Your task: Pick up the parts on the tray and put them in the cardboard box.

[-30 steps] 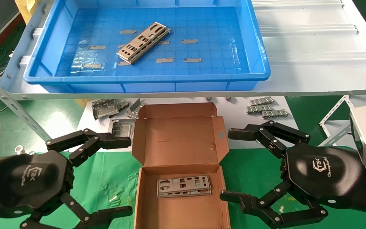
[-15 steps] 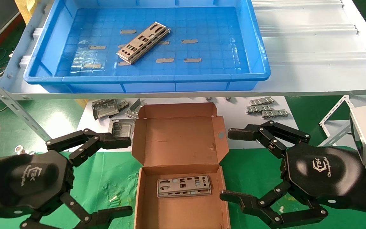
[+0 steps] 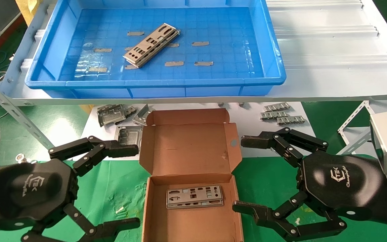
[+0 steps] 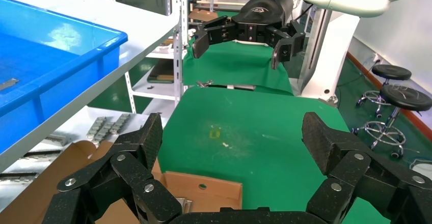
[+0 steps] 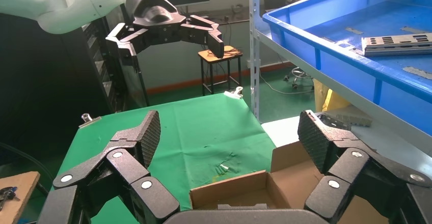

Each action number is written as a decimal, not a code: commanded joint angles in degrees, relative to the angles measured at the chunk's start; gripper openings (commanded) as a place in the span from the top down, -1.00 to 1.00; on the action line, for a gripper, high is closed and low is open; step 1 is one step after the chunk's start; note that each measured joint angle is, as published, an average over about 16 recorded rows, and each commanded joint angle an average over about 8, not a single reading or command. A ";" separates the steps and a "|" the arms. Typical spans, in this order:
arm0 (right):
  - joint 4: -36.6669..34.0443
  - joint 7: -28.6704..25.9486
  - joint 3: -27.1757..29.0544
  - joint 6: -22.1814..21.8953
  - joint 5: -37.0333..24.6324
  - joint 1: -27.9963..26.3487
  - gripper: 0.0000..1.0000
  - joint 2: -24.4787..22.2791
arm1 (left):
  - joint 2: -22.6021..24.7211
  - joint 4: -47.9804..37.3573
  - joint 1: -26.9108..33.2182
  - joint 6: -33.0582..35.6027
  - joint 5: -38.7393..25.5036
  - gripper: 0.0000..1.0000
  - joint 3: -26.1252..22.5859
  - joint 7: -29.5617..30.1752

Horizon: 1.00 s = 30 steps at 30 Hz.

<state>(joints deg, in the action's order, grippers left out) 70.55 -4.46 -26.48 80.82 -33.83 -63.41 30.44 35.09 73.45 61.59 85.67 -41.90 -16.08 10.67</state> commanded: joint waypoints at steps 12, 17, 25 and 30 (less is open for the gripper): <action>0.00 0.00 0.00 0.00 0.00 0.00 -1.00 0.00 | 0.00 0.00 0.00 0.00 0.00 -1.00 0.00 0.00; 0.00 0.00 0.00 0.00 0.00 0.00 -1.00 0.00 | 0.00 0.00 0.00 0.00 0.00 -1.00 0.00 0.00; 0.00 0.00 0.00 0.00 0.00 0.00 -1.00 0.00 | 0.00 0.00 0.00 0.00 0.00 -1.00 0.00 0.00; 0.00 0.00 0.00 0.00 0.00 0.00 -1.00 0.00 | 0.00 0.00 0.00 0.00 0.00 -1.00 0.00 0.00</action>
<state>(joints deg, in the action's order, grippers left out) 70.55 -4.45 -26.48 80.82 -33.83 -63.41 30.44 35.09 73.45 61.59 85.67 -41.90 -16.08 10.67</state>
